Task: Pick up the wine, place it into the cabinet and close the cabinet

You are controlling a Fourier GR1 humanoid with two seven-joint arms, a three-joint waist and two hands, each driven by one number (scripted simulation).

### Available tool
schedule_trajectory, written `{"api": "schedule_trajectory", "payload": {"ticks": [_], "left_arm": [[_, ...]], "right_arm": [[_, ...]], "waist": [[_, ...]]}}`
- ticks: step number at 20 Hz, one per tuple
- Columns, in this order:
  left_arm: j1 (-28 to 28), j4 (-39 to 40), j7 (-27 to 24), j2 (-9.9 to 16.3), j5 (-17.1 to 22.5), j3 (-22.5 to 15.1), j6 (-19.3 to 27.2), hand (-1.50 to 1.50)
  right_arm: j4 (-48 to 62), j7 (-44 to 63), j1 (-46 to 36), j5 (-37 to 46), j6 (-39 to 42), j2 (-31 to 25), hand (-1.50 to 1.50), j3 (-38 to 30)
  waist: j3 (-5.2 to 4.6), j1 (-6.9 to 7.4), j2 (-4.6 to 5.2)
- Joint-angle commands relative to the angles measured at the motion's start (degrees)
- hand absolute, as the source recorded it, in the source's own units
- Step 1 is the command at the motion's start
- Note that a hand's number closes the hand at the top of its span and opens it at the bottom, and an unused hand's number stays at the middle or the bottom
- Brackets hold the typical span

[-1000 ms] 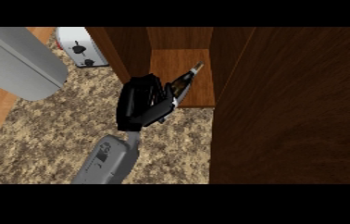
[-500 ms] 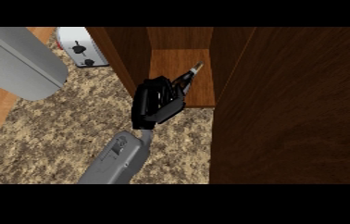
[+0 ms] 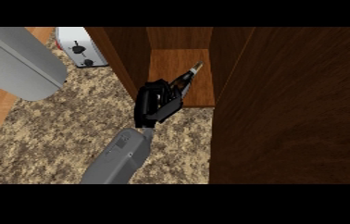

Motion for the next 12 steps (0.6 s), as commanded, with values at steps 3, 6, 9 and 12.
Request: {"api": "schedule_trajectory", "payload": {"ticks": [3,6,9,12], "left_arm": [[-0.45,9.09,-10.86,0.00,9.30,-2.34,-2.23,1.50],[-3.45,12.51,-8.12,0.00,9.33,3.46,-9.05,1.50],[-5.79,15.34,-9.81,0.00,13.38,1.73,-10.25,1.50],[-6.84,18.16,-13.02,0.00,18.76,-3.85,-8.18,1.50]], "right_arm": [[-1.34,6.09,-5.10,-4.61,-1.06,-2.63,-1.50,-3.08],[1.35,0.12,-1.01,-1.83,0.04,-0.75,-1.50,-2.42],[-0.35,0.28,1.02,0.51,0.14,0.47,-1.50,0.71],[-3.98,1.31,3.87,1.78,-0.84,2.41,-1.50,3.79]], "waist": [[-0.04,-0.48,0.15],[-0.01,-0.07,0.07],[-0.02,-0.29,0.07],[-0.04,-0.98,0.15]]}}
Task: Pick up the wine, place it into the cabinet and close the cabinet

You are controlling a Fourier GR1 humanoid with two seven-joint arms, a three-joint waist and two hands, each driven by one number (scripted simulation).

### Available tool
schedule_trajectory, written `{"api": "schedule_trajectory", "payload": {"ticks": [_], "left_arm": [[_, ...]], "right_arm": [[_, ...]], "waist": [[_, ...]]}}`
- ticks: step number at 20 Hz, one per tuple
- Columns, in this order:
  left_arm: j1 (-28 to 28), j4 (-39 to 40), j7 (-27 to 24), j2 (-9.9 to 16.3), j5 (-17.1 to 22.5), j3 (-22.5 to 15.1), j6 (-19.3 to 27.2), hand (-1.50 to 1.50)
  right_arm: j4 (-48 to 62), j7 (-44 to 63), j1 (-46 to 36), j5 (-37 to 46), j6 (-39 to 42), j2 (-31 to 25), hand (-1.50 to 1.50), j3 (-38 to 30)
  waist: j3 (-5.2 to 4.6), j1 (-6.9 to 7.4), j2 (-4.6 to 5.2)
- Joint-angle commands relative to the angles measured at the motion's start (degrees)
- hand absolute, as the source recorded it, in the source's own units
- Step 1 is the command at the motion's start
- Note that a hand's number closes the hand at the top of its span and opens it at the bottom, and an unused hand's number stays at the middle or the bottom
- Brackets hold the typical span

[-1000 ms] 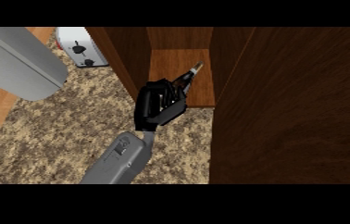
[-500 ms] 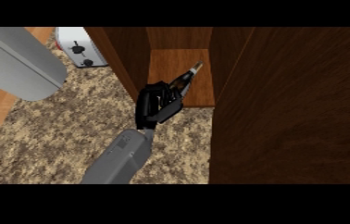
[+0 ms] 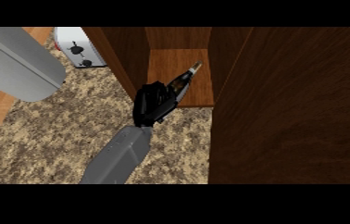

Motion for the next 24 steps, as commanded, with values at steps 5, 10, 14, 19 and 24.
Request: {"api": "schedule_trajectory", "payload": {"ticks": [5,10,14,19,24], "left_arm": [[-5.84,8.16,-0.85,-0.01,3.14,-0.21,-4.01,1.50],[-8.58,10.39,-1.24,-0.01,9.23,-3.21,-3.76,1.50],[-16.30,14.66,1.16,-0.01,11.24,0.02,-3.79,1.50],[-17.98,19.74,-2.17,-0.01,10.63,2.19,-7.42,1.50],[-19.87,19.79,0.03,-0.01,13.33,0.18,-3.41,1.50]], "right_arm": [[2.82,-2.44,0.22,-0.26,1.11,0.16,-1.50,-0.73],[4.35,-1.33,-1.95,-5.24,2.75,-2.99,-1.50,-5.53],[7.44,-1.53,-5.71,-5.57,2.87,-4.47,-1.50,-7.29],[2.01,-3.18,1.03,-0.26,1.71,0.28,-1.50,-0.70],[5.76,-1.39,-5.94,2.60,-0.84,0.66,-1.50,0.77]], "waist": [[0.01,0.12,-0.02],[0.01,-0.24,0.08],[0.00,-0.67,0.34],[0.00,-0.51,0.17],[-0.02,-0.97,0.38]]}}
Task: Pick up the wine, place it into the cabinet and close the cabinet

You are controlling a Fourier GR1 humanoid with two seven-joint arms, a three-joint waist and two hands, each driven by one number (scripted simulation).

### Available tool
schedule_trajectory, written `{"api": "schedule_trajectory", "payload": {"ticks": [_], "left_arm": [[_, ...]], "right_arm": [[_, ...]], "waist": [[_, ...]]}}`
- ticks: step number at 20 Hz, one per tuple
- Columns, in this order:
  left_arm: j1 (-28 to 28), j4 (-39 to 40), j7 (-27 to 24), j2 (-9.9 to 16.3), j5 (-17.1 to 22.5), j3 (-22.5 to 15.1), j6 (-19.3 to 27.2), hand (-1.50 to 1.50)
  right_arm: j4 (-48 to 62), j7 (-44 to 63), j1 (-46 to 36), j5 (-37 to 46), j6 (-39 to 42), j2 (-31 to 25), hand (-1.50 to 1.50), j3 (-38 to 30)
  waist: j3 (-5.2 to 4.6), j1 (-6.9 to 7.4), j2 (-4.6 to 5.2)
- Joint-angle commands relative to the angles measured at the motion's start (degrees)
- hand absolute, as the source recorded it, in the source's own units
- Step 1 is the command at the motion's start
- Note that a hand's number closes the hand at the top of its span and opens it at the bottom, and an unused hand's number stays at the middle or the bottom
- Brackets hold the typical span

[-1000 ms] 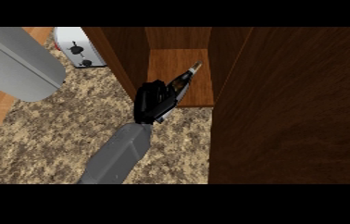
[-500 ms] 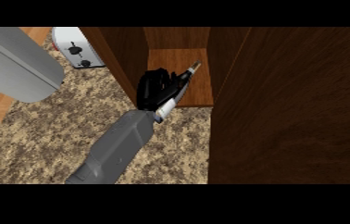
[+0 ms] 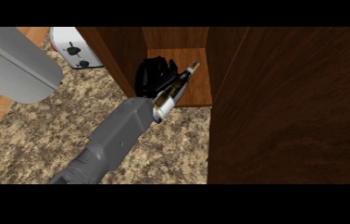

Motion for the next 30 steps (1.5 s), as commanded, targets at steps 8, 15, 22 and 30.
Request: {"api": "schedule_trajectory", "payload": {"ticks": [8,15,22,30], "left_arm": [[-3.60,8.54,1.08,0.00,1.57,0.26,-0.03,1.50],[-0.61,10.01,-6.53,-0.01,2.58,3.06,-1.88,1.50],[-4.83,12.32,-8.94,1.73,0.75,4.77,-1.70,-1.50],[1.22,4.91,-16.11,-0.01,-0.97,2.23,-1.33,-1.50]], "right_arm": [[2.52,0.45,-3.63,-2.93,0.89,-1.84,-1.50,-2.38],[-0.12,0.68,0.06,-0.95,0.76,-0.71,-1.50,0.17],[-0.97,0.66,0.07,-3.23,1.43,-2.26,-1.50,-2.75],[-0.43,0.74,-1.39,-0.58,-0.07,-0.97,-1.50,-0.88]], "waist": [[-0.02,-1.10,0.49],[-0.05,-1.42,0.47],[0.00,-0.20,0.13],[0.02,1.03,-0.37]]}}
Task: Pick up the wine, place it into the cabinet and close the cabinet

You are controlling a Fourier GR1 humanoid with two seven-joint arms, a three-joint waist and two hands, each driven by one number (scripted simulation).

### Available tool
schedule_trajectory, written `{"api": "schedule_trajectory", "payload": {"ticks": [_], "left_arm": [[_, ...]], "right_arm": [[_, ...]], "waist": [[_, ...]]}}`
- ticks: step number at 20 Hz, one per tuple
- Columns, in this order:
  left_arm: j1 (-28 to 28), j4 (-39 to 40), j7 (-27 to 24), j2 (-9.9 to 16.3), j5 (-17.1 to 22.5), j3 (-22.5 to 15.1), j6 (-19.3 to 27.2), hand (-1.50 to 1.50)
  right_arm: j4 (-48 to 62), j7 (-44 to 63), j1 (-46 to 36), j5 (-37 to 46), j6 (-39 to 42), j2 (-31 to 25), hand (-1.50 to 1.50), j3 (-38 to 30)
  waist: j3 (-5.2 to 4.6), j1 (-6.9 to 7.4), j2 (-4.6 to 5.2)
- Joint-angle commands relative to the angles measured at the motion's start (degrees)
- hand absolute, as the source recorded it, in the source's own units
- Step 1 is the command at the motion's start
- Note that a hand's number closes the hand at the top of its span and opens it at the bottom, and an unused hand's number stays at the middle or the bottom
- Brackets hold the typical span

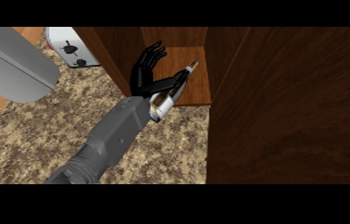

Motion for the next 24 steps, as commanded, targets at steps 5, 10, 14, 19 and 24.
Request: {"api": "schedule_trajectory", "payload": {"ticks": [5,10,14,19,24], "left_arm": [[5.75,-7.79,-1.52,0.65,-1.98,-0.26,5.08,-1.50],[12.72,-21.72,4.77,4.91,-5.22,-5.21,5.77,-1.50],[18.34,-36.00,10.96,8.44,-7.46,-9.44,5.55,-1.50],[28.87,-57.64,16.62,13.50,-10.21,-15.28,11.73,-1.50],[39.19,-76.05,20.42,20.95,-12.12,-16.15,14.93,-1.50]], "right_arm": [[-5.81,4.02,2.37,-0.22,-1.15,-0.57,-1.50,-0.08],[-3.85,1.94,3.36,-0.61,-0.71,0.18,-1.50,-0.52],[-2.94,5.23,-1.73,1.35,-3.41,0.64,-1.50,1.27],[-3.55,2.73,2.38,-1.77,-0.90,-0.35,-1.50,-1.61],[-4.73,5.50,-0.10,-0.12,-2.53,0.03,-1.50,0.56]], "waist": [[0.64,2.71,-1.70],[0.71,3.85,-2.06],[0.67,4.15,-1.90],[0.74,4.12,-2.03],[0.66,3.56,-1.64]]}}
